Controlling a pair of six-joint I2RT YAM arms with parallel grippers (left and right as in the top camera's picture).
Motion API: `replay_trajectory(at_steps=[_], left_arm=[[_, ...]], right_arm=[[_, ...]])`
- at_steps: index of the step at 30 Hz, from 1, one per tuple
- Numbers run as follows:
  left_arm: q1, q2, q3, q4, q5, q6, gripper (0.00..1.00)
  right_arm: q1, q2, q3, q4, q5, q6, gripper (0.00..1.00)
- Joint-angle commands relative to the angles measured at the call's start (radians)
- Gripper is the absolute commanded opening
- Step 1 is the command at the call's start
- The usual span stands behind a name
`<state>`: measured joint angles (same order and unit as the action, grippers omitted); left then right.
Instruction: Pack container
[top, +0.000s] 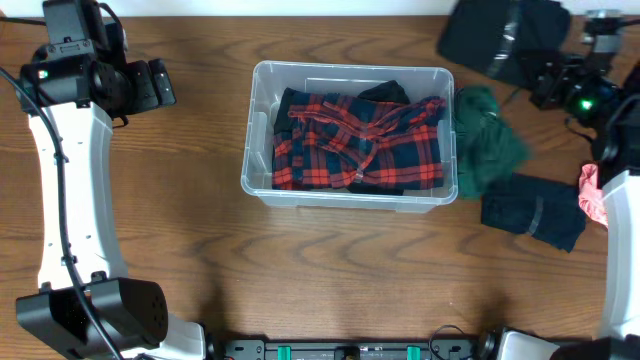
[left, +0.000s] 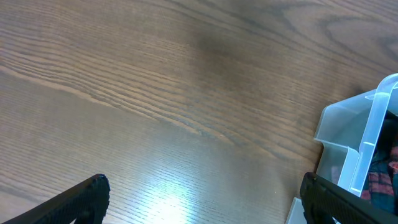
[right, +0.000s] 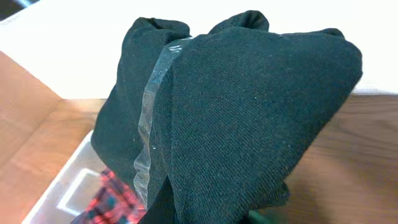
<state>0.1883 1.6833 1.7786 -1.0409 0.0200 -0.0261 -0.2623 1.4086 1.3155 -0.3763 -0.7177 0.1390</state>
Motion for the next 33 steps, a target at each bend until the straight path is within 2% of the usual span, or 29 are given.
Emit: replay_trajectory(at_steps=[1, 10, 23, 33], left_arm=[[0.003, -0.005, 0.012, -0.003, -0.002, -0.002, 0.98], [0.003, -0.005, 0.012, -0.003, -0.002, -0.002, 0.98], [0.003, -0.005, 0.012, -0.003, -0.002, -0.002, 0.98], [0.003, -0.005, 0.012, -0.003, -0.002, -0.002, 0.98]], right_arm=[[0.004, -0.015, 0.013, 0.000, -0.004, 0.022, 0.01], [-0.016, -0.015, 0.013, -0.021, 0.015, 0.003, 0.01], [-0.129, -0.015, 0.012, -0.084, 0.034, -0.077, 0.01], [-0.140, -0.013, 0.012, -0.084, 0.046, -0.089, 0.01]])
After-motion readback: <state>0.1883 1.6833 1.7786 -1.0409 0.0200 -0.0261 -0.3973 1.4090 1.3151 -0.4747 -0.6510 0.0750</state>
